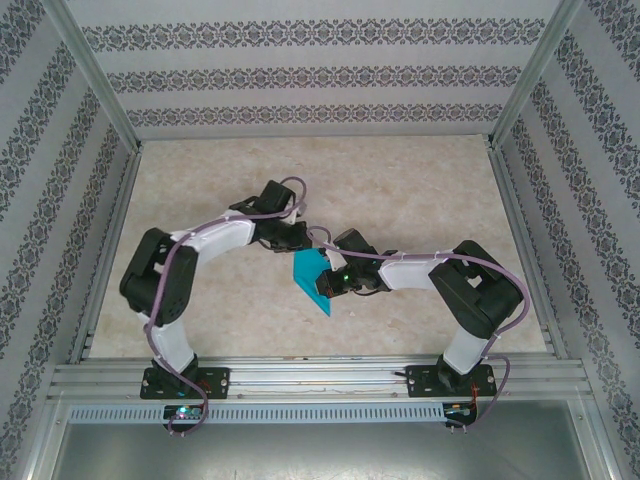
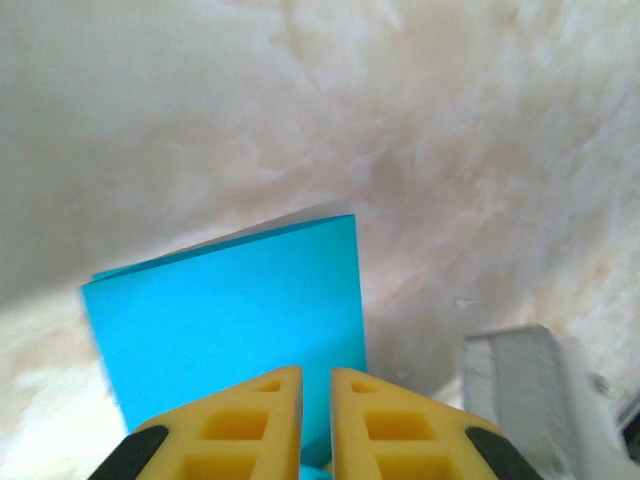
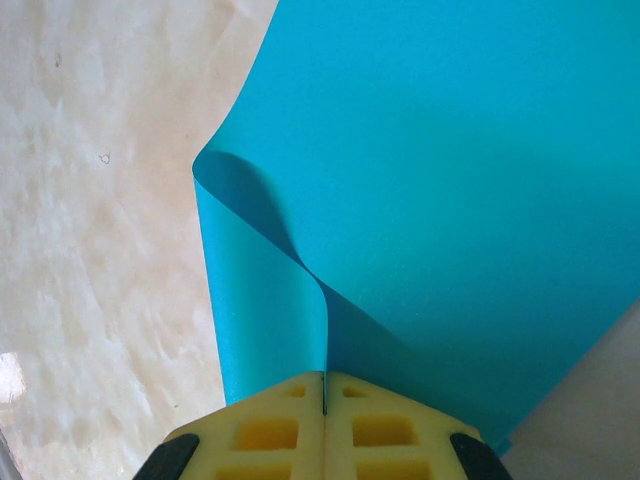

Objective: Fold a paper plane with a square sheet of paper (fold left side to right side)
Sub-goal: Third fold the triangle at the center of the table.

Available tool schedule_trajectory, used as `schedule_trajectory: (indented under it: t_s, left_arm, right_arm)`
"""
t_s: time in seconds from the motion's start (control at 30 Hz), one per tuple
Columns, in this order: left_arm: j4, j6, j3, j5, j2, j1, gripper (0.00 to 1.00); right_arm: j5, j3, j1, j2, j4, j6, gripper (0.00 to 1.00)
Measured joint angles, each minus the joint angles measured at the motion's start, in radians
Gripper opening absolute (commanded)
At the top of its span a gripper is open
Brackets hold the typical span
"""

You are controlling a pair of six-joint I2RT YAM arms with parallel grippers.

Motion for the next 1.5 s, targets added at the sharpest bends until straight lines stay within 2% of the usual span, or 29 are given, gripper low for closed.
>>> schedule_trajectory:
  t_s: [0.13, 0.27, 0.5, 0.8, 1.5]
  left_arm:
    - [0.055, -0.004, -0.127, 0.001, -0.152, 0.025, 0.08]
    - [0.176, -0.041, -0.314, 0.063, -0.271, 0.019, 0.07]
    - [0.386, -0.159, -0.488, 0.140, -0.290, -0.050, 0.06]
    - [0.541, -0.239, -0.509, 0.156, -0.161, -0.090, 0.05]
    - [0.544, -0.239, -0.508, 0.122, -0.073, -0.090, 0.04]
  right_arm:
    - [0.000, -0.001, 0.000, 0.000, 0.002, 0.000, 0.00]
    - [0.000, -0.001, 0.000, 0.000, 0.002, 0.000, 0.00]
    - [-0.003, -0.001, 0.000, 0.004, 0.010, 0.001, 0.00]
    - [-0.004, -0.001, 0.000, 0.005, 0.010, 0.003, 0.00]
    - [-0.011, -0.001, -0.007, 0.006, 0.011, 0.003, 0.00]
